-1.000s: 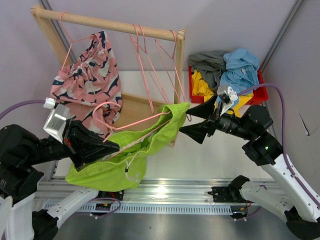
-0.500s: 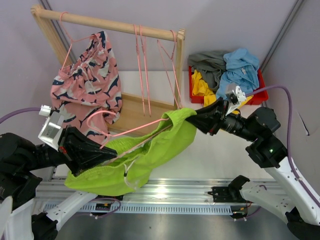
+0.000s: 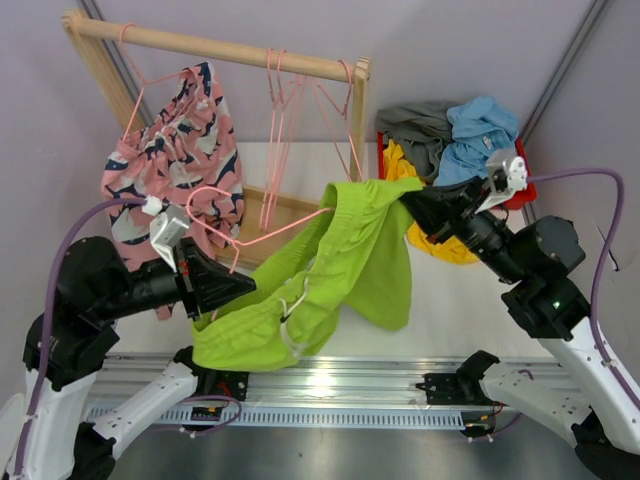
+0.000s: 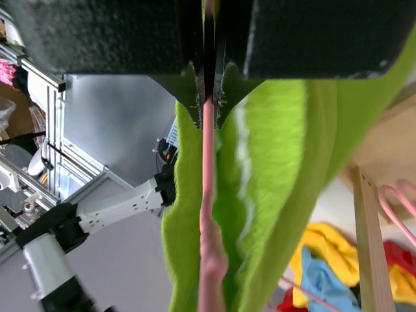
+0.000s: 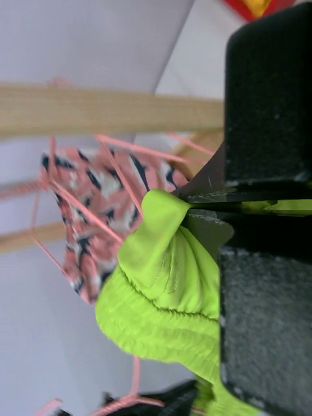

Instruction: Remove the shorts from the hanger

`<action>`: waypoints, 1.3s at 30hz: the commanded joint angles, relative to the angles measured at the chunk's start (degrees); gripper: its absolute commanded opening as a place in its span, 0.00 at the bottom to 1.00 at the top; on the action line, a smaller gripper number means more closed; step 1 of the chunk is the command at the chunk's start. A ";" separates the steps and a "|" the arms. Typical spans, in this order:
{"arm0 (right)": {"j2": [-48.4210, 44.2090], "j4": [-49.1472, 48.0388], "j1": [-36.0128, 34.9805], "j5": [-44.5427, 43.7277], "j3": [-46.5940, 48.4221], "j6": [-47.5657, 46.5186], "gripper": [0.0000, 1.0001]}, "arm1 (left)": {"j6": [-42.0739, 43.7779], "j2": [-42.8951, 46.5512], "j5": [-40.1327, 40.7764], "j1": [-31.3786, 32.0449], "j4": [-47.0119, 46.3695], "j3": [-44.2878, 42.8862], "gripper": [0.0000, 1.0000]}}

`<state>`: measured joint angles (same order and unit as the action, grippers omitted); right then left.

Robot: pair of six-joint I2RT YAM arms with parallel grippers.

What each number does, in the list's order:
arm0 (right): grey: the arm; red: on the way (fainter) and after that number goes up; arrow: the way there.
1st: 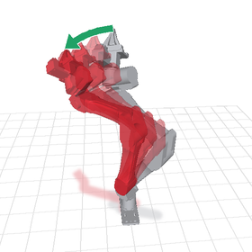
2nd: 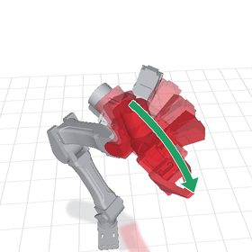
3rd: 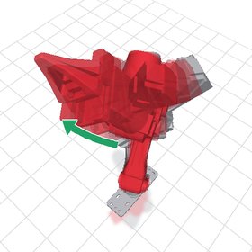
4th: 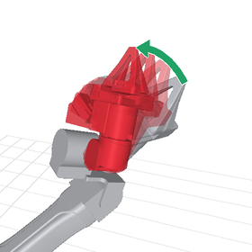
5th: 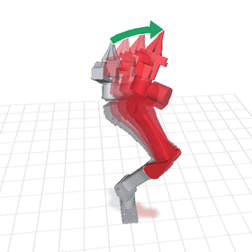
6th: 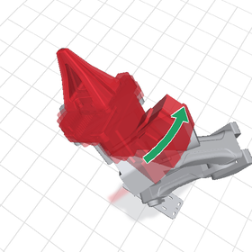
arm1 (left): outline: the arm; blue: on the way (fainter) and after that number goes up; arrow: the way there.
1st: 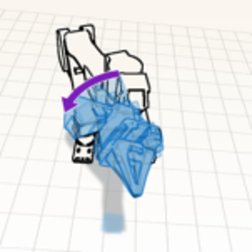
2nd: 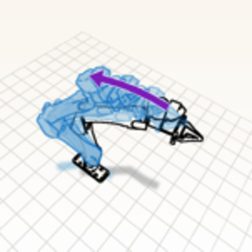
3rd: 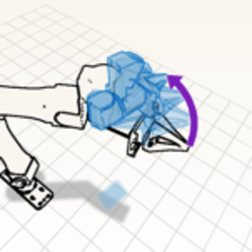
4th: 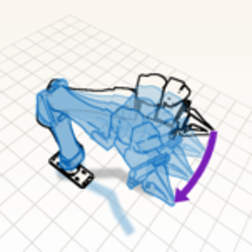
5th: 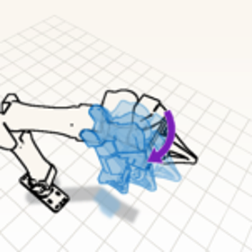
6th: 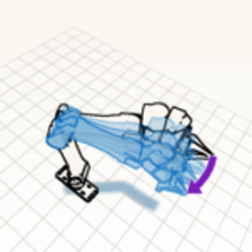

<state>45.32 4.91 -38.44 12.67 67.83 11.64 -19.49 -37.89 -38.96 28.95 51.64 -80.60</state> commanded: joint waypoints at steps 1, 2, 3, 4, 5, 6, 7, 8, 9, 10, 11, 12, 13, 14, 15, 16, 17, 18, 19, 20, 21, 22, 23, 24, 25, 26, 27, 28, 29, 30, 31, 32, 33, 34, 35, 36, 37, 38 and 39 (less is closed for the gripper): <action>0.38 -5.08 1.34 -18.43 5.90 -3.91 0.00 | 0.42 1.85 0.56 1.02 1.01 0.88 0.00; 0.38 -5.08 1.61 -21.34 5.91 -3.64 0.00 | 0.24 2.20 0.64 1.20 0.84 0.88 0.00; 0.30 -5.08 1.87 -25.02 5.47 -3.47 0.00 | -0.02 2.47 0.81 1.37 0.66 0.79 0.00; 0.29 -5.17 2.48 -26.10 4.95 -2.86 0.00 | -0.03 2.64 1.08 1.46 0.66 0.53 0.00; 0.29 -5.43 2.66 -26.90 4.51 -2.33 0.00 | -0.11 2.56 1.34 1.63 0.74 0.36 0.00; 0.29 -5.35 2.84 -28.12 3.72 -1.80 0.00 | -0.11 2.47 1.60 1.90 0.83 -0.17 0.00; 0.64 -5.09 3.01 -28.74 3.36 -1.27 0.00 | -0.03 2.30 1.52 2.07 0.83 -0.44 0.00; 0.91 -3.17 3.28 -29.71 3.36 -0.22 0.00 | -0.11 1.95 1.52 2.25 0.92 -1.66 0.00; 1.26 -2.37 3.37 -30.67 3.36 0.22 0.00 | -0.20 1.85 1.69 2.69 0.83 -2.10 0.00; 1.87 -1.58 3.37 -32.42 3.53 0.40 0.00 | -0.20 1.68 1.69 2.87 0.83 -2.63 0.00; 2.05 0.17 3.37 -33.57 3.62 1.10 0.00 | -0.20 1.42 2.39 2.95 0.83 -4.55 0.00; 2.14 0.71 3.54 -34.54 3.62 1.37 0.00 | -0.29 1.15 2.83 3.13 0.83 -5.26 0.00; 2.14 1.24 3.63 -34.38 3.45 1.46 0.00 | -0.29 0.89 3.10 3.13 0.83 -5.88 0.00; 1.88 1.59 3.63 -34.03 3.27 1.46 0.00 | -0.29 0.63 3.97 3.13 0.83 -7.11 0.00; 1.62 1.68 3.63 -33.50 3.01 1.72 0.00 | -0.29 -0.33 4.50 3.13 0.83 -8.42 0.00; 1.53 1.86 3.63 -31.49 2.40 1.63 0.00 | -0.12 -0.87 5.12 3.13 0.66 -10.00 0.00; 1.09 2.12 3.63 -29.47 2.30 1.81 0.00 | -0.20 -1.39 6.17 3.04 0.31 -10.37 0.00; 0.91 2.04 3.72 -26.84 1.87 1.98 0.00 | -0.55 -2.62 9.48 3.13 -0.13 -12.28 0.00; 0.39 1.51 3.54 -22.64 1.26 1.64 0.00 | -0.99 -3.41 11.69 3.13 -0.74 -12.74 0.00; -0.05 -0.67 3.37 -11.20 -0.75 1.02 0.00 | -1.43 -4.12 13.63 3.04 -2.84 -13.18 0.00; -0.93 -1.91 2.93 -5.26 -1.99 0.58 0.00 | -3.26 -4.91 17.13 3.13 -4.51 -13.44 0.00; -1.20 -3.22 0.84 -0.67 -3.05 0.49 0.00 | -4.41 -5.96 18.38 3.04 -6.79 -13.10 0.00; -1.11 -3.58 -1.10 3.38 -3.67 0.40 0.00 | -5.38 -6.40 18.83 3.04 -11.25 -12.75 0.00; -0.50 -3.07 -3.46 3.59 -3.59 0.32 0.00 | -7.04 -6.84 19.01 3.04 -13.82 -12.05 0.00; 0.03 -2.10 -9.40 3.16 -3.41 -0.73 0.00 | -7.93 -7.54 19.88 3.04 -16.19 -11.00 0.00; 0.47 -1.05 -12.94 2.02 -3.24 -1.61 0.00 | -8.89 -7.99 20.06 3.13 -18.22 -10.29 0.00; 0.99 0.00 -16.63 -3.21 -2.10 -3.01 0.00 | -9.25 -8.69 19.98 3.04 -21.20 -10.19 0.00; 1.78 1.93 -23.81 -7.09 -1.57 -6.16 0.00 | -9.52 -10.43 19.80 3.04 -21.75 -10.80 0.00; 1.79 2.56 -26.92 -11.04 -1.13 -7.58 0.00 | -9.61 -11.32 19.45 3.13 -21.84 -12.20 0.00; 1.70 2.82 -29.13 -19.00 -0.51 -8.99 0.00 | -9.00 -12.11 19.36 3.13 -20.01 -13.17 0.00; 0.92 3.26 -30.81 -22.21 0.01 -11.00 0.00 | -8.12 -12.56 20.58 3.22 -18.43 -14.49 0.00; 0.48 3.61 -31.69 -24.60 0.71 -11.37 0.00 | -6.89 -12.91 22.42 3.13 -16.24 -17.81 0.00; 0.04 3.97 -31.61 -26.88 1.59 -12.33 0.00 | -3.58 -12.91 24.96 3.13 -13.26 -19.41 0.00; -0.93 4.32 -31.53 -31.78 3.78 -15.04 0.00 | -0.50 -12.56 31.08 3.22 -6.88 -22.47 0.00; -1.37 4.23 -31.53 -33.91 5.19 -16.46 0.00 | -0.47 -12.56 34.01 3.22 -3.77 -22.50 0.00; -1.72 3.97 -31.53 -36.11 6.42 -18.04 0.00 | 1.71 -11.60 36.74 3.22 -1.30 -23.63 0.00; -1.99 2.84 -31.53 -41.53 9.31 -19.62 0.00 | 2.17 -10.72 38.76 3.22 2.12 -23.64 0.00; -2.16 1.96 -31.53 -44.02 10.73 -21.29 0.00 | 2.43 -9.67 41.57 3.13 3.28 -23.29 0.00; -2.08 0.73 -31.44 -46.65 11.96 -25.40 0.00 | 2.61 -7.40 43.68 3.13 3.99 -22.25 0.00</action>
<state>46.63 14.59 -69.82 -18.50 71.64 -3.86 -20.82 -50.63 -5.96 31.86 48.42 -100.64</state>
